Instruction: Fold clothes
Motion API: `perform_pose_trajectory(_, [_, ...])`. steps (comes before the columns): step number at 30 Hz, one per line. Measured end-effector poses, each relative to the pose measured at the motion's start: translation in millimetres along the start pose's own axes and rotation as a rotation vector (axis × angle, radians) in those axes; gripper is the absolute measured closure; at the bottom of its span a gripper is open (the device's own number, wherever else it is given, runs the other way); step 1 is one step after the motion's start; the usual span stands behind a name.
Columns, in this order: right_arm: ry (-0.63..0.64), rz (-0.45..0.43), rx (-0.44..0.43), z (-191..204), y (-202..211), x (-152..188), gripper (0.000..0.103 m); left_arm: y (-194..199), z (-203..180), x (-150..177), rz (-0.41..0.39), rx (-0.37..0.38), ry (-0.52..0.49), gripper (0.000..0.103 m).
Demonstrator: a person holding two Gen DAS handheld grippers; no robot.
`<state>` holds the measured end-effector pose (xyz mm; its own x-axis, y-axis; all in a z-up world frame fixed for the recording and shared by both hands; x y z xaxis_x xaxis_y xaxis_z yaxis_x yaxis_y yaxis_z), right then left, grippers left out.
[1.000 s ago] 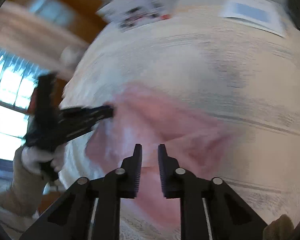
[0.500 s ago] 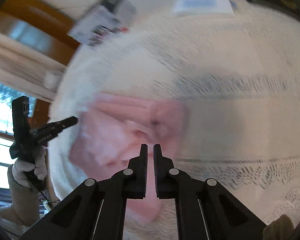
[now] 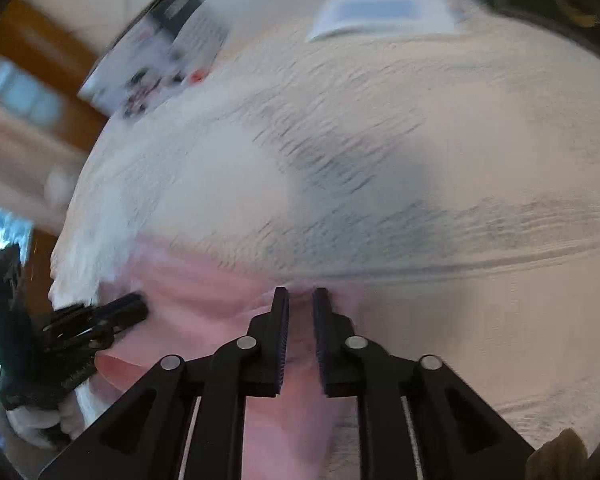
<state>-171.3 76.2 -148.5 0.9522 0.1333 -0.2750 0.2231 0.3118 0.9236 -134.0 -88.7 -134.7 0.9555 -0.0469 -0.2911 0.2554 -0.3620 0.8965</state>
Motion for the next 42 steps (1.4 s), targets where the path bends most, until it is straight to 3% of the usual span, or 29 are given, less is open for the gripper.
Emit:
perform_pose_trajectory(2, [-0.031, -0.02, -0.039, -6.3, 15.0, 3.9, 0.078, 17.8, 3.8, 1.7, -0.026, 0.008, 0.001, 0.089])
perform_pose_trajectory(3, [-0.039, -0.022, -0.072, -7.5, 23.1, 8.6, 0.061, 29.4, 6.1, 3.9, -0.042, 0.015, 0.002, 0.081])
perform_pose_trajectory(4, [-0.026, -0.037, -0.063, -9.9, 31.9, 16.3, 0.047, 43.9, 10.6, 8.6, -0.064, 0.008, 0.003, 0.065])
perform_pose_trajectory(6, [-0.023, -0.05, -0.052, -13.4, 40.9, 28.7, 0.045, 64.0, 23.1, 16.3, -0.099, -0.035, 0.011, 0.049])
perform_pose_trajectory(9, [-0.053, -0.043, -0.06, -25.6, 46.6, 48.1, 0.044, 76.6, 41.8, 39.5, -0.1, -0.058, 0.063, 0.049])
perform_pose_trajectory(12, [-0.083, -0.022, -0.057, -31.4, 41.3, 59.9, 0.028, 71.0, 54.9, 63.7, -0.076, -0.045, 0.106, 0.049])
perform_pose_trajectory(16, [-0.105, 0.001, -0.061, -30.4, 39.2, 76.9, 0.026, 53.7, 53.6, 72.9, -0.071, -0.022, 0.119, 0.049])
perform_pose_trajectory(21, [-0.086, 0.01, -0.055, -22.4, 39.8, 86.2, 0.026, 36.8, 39.3, 73.1, -0.05, -0.044, 0.076, 0.049])
perform_pose_trajectory(27, [-0.076, 0.003, -0.027, -20.6, 40.2, 89.2, 0.024, 37.0, 40.1, 88.5, -0.024, -0.096, 0.097, 0.049])
perform_pose_trajectory(33, [-0.042, -0.018, 0.01, -5.3, 31.7, 68.0, 0.009, 29.4, 35.6, 100.7, -0.015, -0.12, 0.08, 0.038])
perform_pose_trajectory(38, [-0.042, -0.023, 0.084, 10.0, 8.1, 36.4, 0.006, 28.2, 31.5, 100.2, -0.014, -0.099, 0.13, 0.037])
perform_pose_trajectory(42, [0.011, 0.01, 0.18, 17.6, -15.5, 32.9, 0.006, 27.1, 30.5, 100.7, -0.026, -0.104, 0.126, 0.036])
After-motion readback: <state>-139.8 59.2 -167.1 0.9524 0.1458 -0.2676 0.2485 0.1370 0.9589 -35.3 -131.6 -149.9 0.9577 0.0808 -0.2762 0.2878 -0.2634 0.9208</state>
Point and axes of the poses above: each gripper's, at about its wrist camera, not at the fingertips, and y roughly against the way its jaws point, z to its left, x to its underside, the point moved 5 cm from there along -y, roughly the way its jaws point, and after that the axes turned 11 degrees about x, right-handed, at the moved point
